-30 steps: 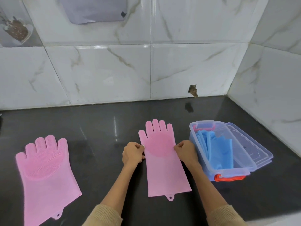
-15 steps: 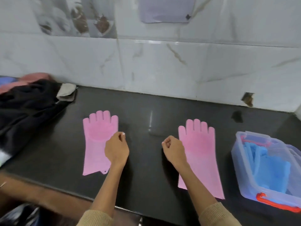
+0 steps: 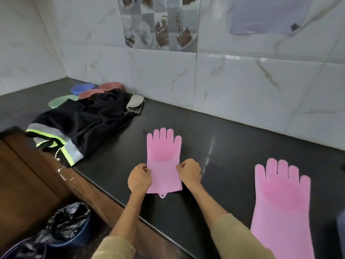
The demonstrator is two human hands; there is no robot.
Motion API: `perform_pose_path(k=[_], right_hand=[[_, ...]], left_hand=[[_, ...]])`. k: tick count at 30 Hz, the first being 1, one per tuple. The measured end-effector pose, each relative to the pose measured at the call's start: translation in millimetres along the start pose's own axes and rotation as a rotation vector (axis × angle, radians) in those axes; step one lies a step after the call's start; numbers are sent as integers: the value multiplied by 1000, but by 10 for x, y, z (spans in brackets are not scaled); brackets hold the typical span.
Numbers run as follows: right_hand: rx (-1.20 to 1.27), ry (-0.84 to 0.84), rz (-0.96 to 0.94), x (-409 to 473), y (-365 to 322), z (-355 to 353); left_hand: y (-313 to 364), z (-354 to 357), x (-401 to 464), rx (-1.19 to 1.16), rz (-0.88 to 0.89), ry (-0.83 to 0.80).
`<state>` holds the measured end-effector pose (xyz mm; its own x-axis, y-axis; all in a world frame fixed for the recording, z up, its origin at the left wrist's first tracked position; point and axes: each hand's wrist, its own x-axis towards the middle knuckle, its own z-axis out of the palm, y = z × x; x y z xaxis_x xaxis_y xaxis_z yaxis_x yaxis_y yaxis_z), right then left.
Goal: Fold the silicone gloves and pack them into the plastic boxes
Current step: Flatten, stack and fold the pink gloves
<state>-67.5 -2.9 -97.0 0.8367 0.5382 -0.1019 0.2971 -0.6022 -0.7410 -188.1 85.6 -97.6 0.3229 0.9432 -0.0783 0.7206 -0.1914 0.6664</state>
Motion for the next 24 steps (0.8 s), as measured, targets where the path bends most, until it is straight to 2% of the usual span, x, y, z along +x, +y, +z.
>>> perform_pose_path(k=[5, 12, 16, 19, 24], right_hand=[[-29, -7, 39, -7, 168, -202], [7, 139, 197, -257, 738, -790], [31, 157, 283, -458, 943, -969], [41, 184, 324, -585, 1029, -1031], [2, 200, 345, -705, 1050, -1083]], left_hand=[[81, 125, -29, 35, 36, -54], [467, 576, -405, 44, 276, -209], [582, 714, -561, 98, 360, -271], [579, 756, -648, 137, 395, -323], [557, 785, -782, 136, 408, -320]])
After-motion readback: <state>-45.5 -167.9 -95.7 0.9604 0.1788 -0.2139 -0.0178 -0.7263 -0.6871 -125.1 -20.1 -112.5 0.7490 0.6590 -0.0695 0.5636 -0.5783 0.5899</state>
